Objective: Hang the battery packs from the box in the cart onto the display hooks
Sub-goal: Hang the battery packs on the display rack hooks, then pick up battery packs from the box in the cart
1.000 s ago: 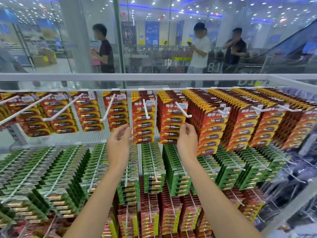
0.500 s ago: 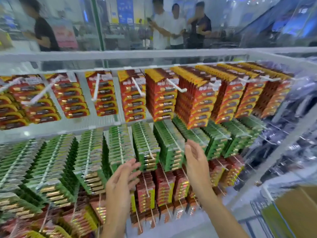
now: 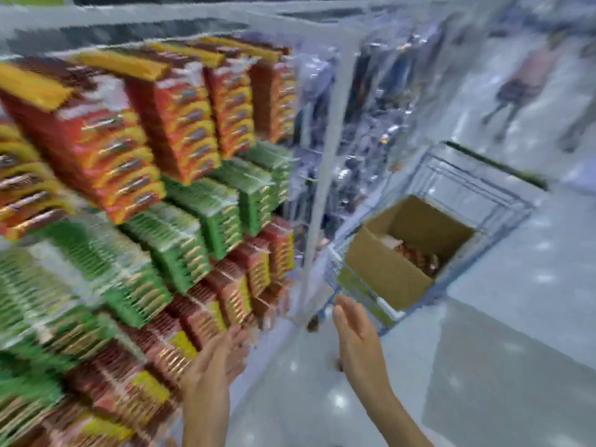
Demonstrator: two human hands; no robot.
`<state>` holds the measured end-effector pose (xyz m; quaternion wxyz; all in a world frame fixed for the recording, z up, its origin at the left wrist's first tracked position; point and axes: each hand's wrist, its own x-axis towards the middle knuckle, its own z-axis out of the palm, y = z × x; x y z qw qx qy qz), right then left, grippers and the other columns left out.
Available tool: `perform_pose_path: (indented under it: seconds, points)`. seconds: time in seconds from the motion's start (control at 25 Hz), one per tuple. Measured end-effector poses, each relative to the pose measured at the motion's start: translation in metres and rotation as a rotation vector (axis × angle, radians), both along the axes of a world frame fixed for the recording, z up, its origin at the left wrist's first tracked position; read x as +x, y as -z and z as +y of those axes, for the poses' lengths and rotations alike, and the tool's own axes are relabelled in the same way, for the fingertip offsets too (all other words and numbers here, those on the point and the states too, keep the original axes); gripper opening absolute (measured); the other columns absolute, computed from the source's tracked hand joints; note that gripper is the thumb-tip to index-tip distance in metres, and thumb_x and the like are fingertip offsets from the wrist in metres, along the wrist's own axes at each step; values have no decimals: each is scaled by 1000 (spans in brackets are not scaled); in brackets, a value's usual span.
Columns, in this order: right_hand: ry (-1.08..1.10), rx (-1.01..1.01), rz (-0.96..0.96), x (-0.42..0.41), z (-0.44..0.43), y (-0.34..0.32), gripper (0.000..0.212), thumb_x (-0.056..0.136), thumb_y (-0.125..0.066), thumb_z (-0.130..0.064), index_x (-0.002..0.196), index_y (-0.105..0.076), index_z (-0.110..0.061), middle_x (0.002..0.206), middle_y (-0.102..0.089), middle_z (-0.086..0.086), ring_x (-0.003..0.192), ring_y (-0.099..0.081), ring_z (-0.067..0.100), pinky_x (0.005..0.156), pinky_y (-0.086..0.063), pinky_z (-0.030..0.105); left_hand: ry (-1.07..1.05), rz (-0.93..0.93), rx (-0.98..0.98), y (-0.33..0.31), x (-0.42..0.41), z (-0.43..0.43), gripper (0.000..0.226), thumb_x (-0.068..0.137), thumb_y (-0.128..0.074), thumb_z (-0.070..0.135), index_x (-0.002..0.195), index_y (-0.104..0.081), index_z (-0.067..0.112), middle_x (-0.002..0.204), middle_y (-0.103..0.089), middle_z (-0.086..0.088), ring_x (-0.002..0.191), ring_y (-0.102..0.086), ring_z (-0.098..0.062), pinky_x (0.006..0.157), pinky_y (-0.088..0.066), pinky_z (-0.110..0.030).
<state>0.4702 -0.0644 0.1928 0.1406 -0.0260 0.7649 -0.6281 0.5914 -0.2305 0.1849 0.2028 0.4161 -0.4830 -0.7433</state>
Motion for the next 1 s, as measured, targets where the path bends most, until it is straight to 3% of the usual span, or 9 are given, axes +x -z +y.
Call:
perform_pose_path:
  seconds: [0.08, 0.16, 0.24, 0.36, 0.56, 0.84, 1.0]
  points:
    - [103, 18, -21, -20, 38, 9, 15, 104, -57, -22, 116, -62, -29, 116, -65, -20, 94, -58, -26, 83, -43, 1, 134, -26, 15, 4, -38, 19, 22, 107, -48, 11, 108, -70, 9, 96, -79, -4, 85, -70, -25, 74, -54, -34]
    - [223, 21, -28, -42, 76, 20, 16, 103, -59, -19, 117, -66, -24, 117, -70, -10, 102, -63, -12, 87, -46, 7, 212, -56, 3, 5, -82, 44, 24, 108, -46, 11, 102, -69, 13, 106, -73, -13, 86, -67, -26, 75, -49, -35]
    - [313, 16, -48, -61, 109, 28, 20, 103, -59, -16, 121, -67, -14, 118, -71, -2, 105, -65, 0, 83, -43, 2, 263, -75, -16, 4, -120, 73, 22, 107, -49, 11, 100, -70, 13, 108, -72, -17, 87, -67, -26, 76, -48, -34]
    - [413, 3, -110, -88, 157, 38, 13, 103, -60, -20, 112, -67, -25, 113, -69, -15, 97, -60, -19, 76, -41, 0, 327, -72, -32, 5, -167, 114, 20, 106, -53, 12, 104, -72, 7, 107, -76, -15, 96, -69, -34, 82, -51, -37]
    - [540, -13, -201, -124, 212, 55, 15, 102, -62, -25, 116, -67, -27, 121, -71, -6, 118, -63, 13, 97, -40, 26, 424, -98, -40, 8, -232, 165, 21, 105, -56, 16, 112, -74, 7, 104, -80, -11, 101, -73, -31, 87, -54, -42]
    - [618, 14, -276, -182, 238, 62, 11, 103, -58, -32, 112, -64, -34, 120, -68, -12, 110, -59, 2, 95, -40, 29, 541, -159, -51, 22, -309, 185, 22, 106, -57, 22, 111, -76, 13, 103, -81, -5, 103, -74, -28, 90, -57, -43]
    - [623, 49, -291, -235, 231, 72, 13, 104, -57, -35, 115, -63, -34, 123, -67, -11, 118, -59, 11, 102, -44, 33, 574, -163, -35, 33, -365, 185, 22, 106, -57, 23, 112, -76, 14, 100, -81, 0, 101, -74, -25, 89, -57, -42]
